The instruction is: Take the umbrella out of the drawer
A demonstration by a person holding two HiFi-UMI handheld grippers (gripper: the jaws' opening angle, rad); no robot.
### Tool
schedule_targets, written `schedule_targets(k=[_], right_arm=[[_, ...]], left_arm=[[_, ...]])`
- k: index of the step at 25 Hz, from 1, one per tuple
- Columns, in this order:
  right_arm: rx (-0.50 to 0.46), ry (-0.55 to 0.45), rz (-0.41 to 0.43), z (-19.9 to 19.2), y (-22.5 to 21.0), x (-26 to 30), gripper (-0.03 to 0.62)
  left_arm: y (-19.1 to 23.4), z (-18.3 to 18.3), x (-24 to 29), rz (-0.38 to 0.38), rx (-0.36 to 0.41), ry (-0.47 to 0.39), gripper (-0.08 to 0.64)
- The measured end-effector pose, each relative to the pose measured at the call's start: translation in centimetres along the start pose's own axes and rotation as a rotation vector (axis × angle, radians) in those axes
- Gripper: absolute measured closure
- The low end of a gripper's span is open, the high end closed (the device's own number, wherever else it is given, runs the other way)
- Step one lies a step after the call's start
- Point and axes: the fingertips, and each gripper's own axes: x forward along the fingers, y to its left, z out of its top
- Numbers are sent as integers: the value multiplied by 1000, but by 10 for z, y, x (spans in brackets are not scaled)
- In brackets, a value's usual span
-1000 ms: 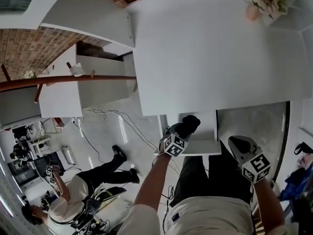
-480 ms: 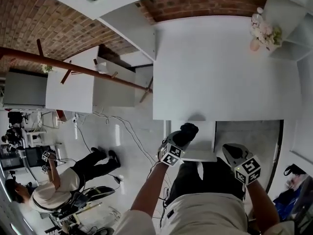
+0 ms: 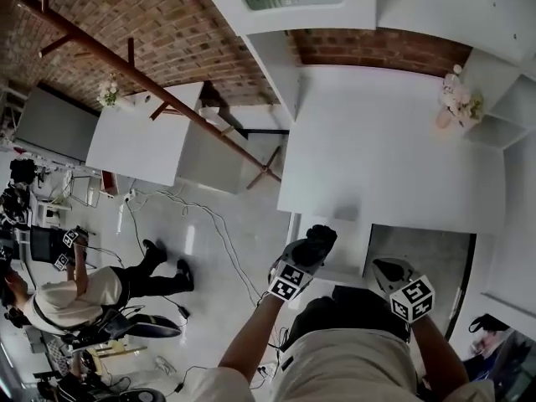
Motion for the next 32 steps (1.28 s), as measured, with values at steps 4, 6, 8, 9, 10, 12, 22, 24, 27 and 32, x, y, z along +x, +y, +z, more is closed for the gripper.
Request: schedule_targets(k=[4,6,8,9,10,12,22,24,27,32], right_arm=[[-42,-13,8,3,9,-1,561],[-60,-20,11,2,13,0,561],[-71,-27,17,-1,20,0,561],[-76,-30,22,-2,24,-1,561],[-81,-33,27,-3,29,-3,561],[-94,-42,35,-5,40,-7,561],[-189,-99,47,-11,77,-31,561],[-201,-102,48,-15,88,-40,561],[-223,-106,55,-22,103,-53,561],[-245,-137,68,-26,127,-76,561]], left_arm=[[-3,13,-32,57,-58,-99,311],[-4,17,-48,83,-84,-142,311],[-8,18,-65,108,-108,-181,311],[-10,18,-73,119,-124,-203,310],[-13,18,-82,128,-144,-225,311],[-21,16,-101,146,-185,-269,310],[-53,-5,-168,242,-283,-421,311],[-63,-4,-184,248,-291,-450,311],[-81,-4,-208,256,-296,-506,311],[-105,-3,-249,291,-275,-587,311]])
